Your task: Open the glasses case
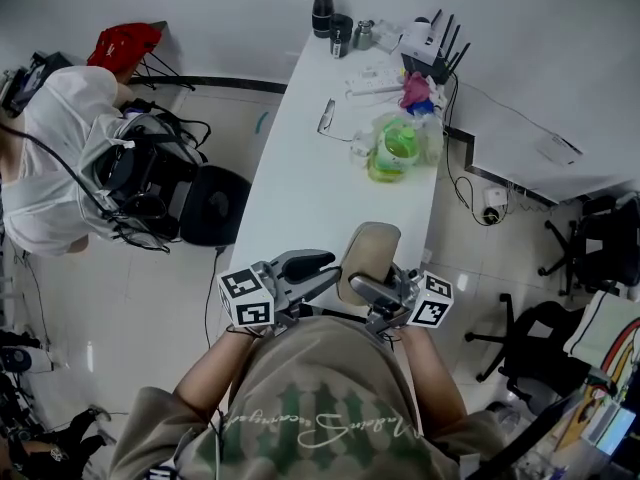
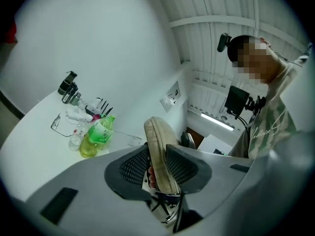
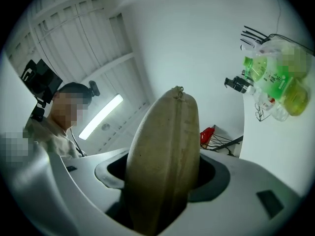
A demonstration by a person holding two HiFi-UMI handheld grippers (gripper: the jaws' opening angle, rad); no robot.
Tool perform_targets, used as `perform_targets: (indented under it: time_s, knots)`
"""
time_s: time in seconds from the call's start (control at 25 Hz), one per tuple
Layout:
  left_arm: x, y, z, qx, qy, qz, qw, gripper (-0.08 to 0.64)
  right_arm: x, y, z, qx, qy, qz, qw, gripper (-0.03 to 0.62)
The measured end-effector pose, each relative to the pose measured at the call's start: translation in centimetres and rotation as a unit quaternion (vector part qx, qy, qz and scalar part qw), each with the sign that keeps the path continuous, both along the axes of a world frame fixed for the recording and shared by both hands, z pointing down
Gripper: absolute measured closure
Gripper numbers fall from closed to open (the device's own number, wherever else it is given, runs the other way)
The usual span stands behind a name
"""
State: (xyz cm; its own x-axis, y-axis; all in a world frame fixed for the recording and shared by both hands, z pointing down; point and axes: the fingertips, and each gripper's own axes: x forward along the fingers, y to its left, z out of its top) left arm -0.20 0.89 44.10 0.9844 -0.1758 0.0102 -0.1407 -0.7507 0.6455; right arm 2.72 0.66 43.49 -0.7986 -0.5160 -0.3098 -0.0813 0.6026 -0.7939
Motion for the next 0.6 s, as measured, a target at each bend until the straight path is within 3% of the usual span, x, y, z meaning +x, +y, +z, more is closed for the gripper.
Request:
perform_targets:
  time_s: [0.12, 0.32, 0.4, 0.48, 0.6]
  knots:
    - [-0.7, -1.7, -0.8, -0.021, 0.027, 0.000, 0.9994, 0.454, -1.3, -0.7, 0.2, 0.015, 0.032, -0.030, 0.999, 0.273]
    - [-1.2, 0.6, -0.4, 0.021, -0.003, 0.031, 0.9993, 0.448, -2.8, 1.4, 1.7, 0.011, 0.090, -0.047, 0.995, 0.273]
    - [-0.9, 1.3, -0.8, 0.008, 0.011, 0.035, 0.9993, 0.436, -2.9, 1.5, 1.8, 0.013, 0.095, -0.050, 0.994, 0.272]
    - [-0.9, 1.1, -1.1, -0.004, 0.026, 0.024, 0.9994, 0.436, -2.8, 1.6, 1.7, 0.016, 0.095, -0.049, 0.994, 0.273]
    - [-1.7, -0.2, -0.8, -0.002, 0.020, -0.009, 0.9998, 0.436, -3.5, 2.3, 2.2, 0.048, 0.155, -0.061, 0.985, 0.273]
